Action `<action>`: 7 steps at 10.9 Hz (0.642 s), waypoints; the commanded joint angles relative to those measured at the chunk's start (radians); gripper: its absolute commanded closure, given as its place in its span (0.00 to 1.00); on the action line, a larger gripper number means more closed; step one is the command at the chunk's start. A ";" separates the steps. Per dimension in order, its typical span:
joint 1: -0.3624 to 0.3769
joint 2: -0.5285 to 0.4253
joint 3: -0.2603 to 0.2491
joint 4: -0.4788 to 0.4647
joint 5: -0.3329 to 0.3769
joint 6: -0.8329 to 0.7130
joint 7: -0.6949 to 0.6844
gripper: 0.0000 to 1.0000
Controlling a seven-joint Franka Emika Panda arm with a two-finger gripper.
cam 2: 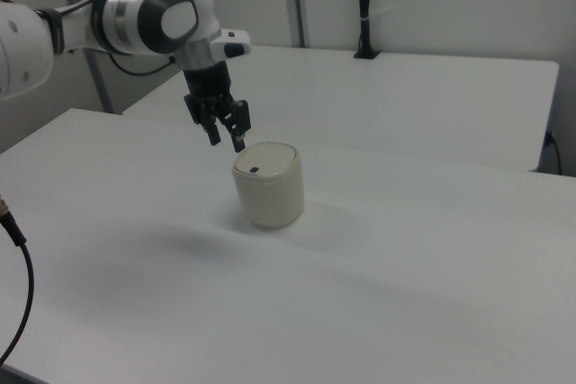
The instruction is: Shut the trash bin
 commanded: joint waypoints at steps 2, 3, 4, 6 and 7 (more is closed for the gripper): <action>0.028 -0.104 -0.005 -0.039 0.008 -0.125 0.024 0.00; 0.028 -0.125 -0.004 -0.051 0.008 -0.128 0.026 0.00; 0.027 -0.134 -0.004 -0.051 0.009 -0.131 0.024 0.00; 0.016 -0.150 -0.005 -0.048 0.009 -0.131 0.008 0.00; 0.014 -0.153 -0.008 -0.045 0.008 -0.139 0.006 0.00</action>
